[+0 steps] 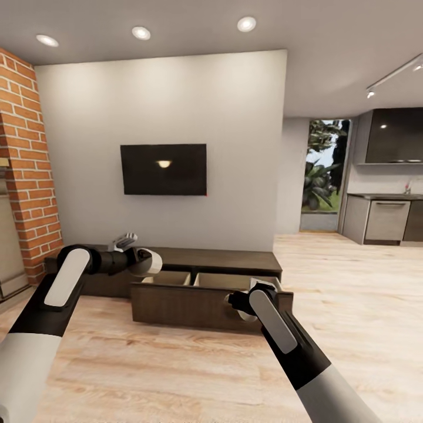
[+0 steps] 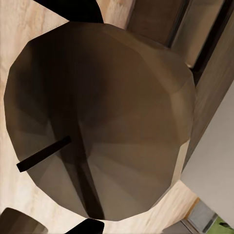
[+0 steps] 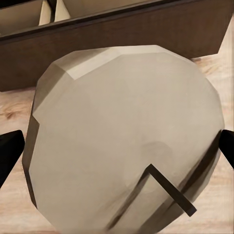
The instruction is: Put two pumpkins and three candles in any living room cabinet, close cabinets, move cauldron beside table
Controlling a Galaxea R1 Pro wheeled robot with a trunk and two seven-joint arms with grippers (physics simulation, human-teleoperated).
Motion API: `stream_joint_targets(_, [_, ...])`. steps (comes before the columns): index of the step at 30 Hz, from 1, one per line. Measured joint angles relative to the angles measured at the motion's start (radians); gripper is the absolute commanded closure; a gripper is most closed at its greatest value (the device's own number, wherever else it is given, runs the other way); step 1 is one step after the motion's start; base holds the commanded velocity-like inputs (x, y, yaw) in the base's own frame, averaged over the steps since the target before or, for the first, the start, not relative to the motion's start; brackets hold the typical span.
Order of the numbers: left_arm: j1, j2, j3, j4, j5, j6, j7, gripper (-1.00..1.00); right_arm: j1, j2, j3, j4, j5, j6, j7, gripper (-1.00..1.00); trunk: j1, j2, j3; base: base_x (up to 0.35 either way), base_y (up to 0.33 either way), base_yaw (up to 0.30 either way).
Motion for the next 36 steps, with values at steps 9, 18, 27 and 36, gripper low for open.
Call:
stream_joint_targets(9, [0.000,0.003,0.000,-0.003,0.001,0.000,0.000,1.00,0.000,0.000,0.001,-0.001,0.001,0.001,0.000,1.00,0.000,0.000,-0.009,0.170,-0.160,0.000])
stream_joint_targets(18, [0.000,-0.001,0.000,-0.026,0.001,0.000,0.000,1.00,0.000,0.000,-0.008,0.002,-0.001,-0.002,0.001,1.00,-0.027,0.049,0.000,0.023,-0.021,0.000])
stream_joint_targets(27, [0.000,-0.001,-0.010,-0.028,0.001,0.000,0.000,1.00,-0.001,0.000,-0.009,0.010,-0.001,-0.001,0.001,1.00,-0.061,0.112,0.014,0.000,0.000,0.000])
stream_joint_targets(36, [0.000,0.001,-0.047,-0.035,0.000,0.000,0.000,1.00,-0.001,-0.001,-0.012,0.025,-0.002,0.000,0.001,1.00,-0.077,0.140,0.012,0.000,0.000,0.000])
